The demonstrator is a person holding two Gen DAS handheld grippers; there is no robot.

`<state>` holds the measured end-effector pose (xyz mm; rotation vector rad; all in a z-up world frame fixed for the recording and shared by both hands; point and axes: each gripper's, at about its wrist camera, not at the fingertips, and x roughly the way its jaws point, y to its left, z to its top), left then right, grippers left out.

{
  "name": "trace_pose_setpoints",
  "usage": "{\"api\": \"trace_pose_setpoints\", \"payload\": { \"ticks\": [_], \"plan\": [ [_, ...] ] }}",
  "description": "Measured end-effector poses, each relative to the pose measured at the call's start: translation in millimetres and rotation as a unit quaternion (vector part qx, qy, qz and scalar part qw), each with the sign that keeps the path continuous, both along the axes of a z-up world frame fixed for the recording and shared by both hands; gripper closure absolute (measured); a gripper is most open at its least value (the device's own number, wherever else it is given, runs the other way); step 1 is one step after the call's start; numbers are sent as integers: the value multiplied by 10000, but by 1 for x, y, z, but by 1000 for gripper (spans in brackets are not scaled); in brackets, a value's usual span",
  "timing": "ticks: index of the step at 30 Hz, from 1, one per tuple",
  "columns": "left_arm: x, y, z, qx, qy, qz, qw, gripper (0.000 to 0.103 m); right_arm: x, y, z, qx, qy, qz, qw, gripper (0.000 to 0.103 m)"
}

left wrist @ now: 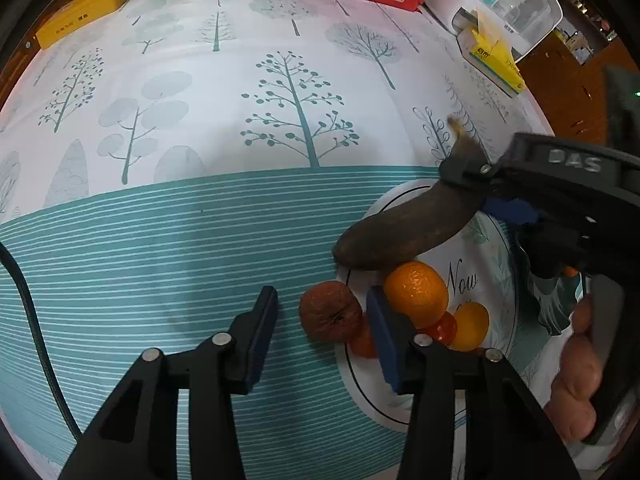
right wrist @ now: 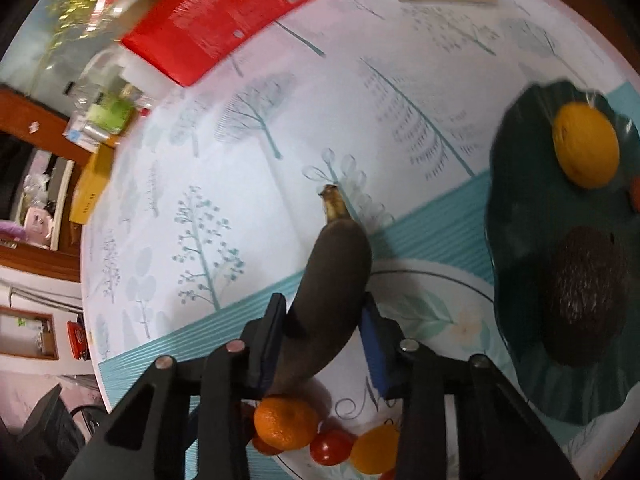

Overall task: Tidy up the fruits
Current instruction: 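Grasp the dark banana on the plate with the right tool, then lay the banana in the green bowl while the left tool grasps another wrinkled fruit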

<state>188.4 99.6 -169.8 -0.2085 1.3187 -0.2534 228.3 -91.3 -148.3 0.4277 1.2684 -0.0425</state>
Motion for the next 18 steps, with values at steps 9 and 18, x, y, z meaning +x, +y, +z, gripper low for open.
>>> {"api": "trace_pose_setpoints", "payload": {
  "ticks": [9, 18],
  "plan": [
    [2, -13, -2, 164, -52, -170, 9997, 74, -11, 12, 39, -255, -977, 616, 9930, 70],
    [-19, -15, 44, 479, -677, -182, 9964, 75, -34, 6, 69, -308, -1423, 884, 9854, 71]
  ]
}}
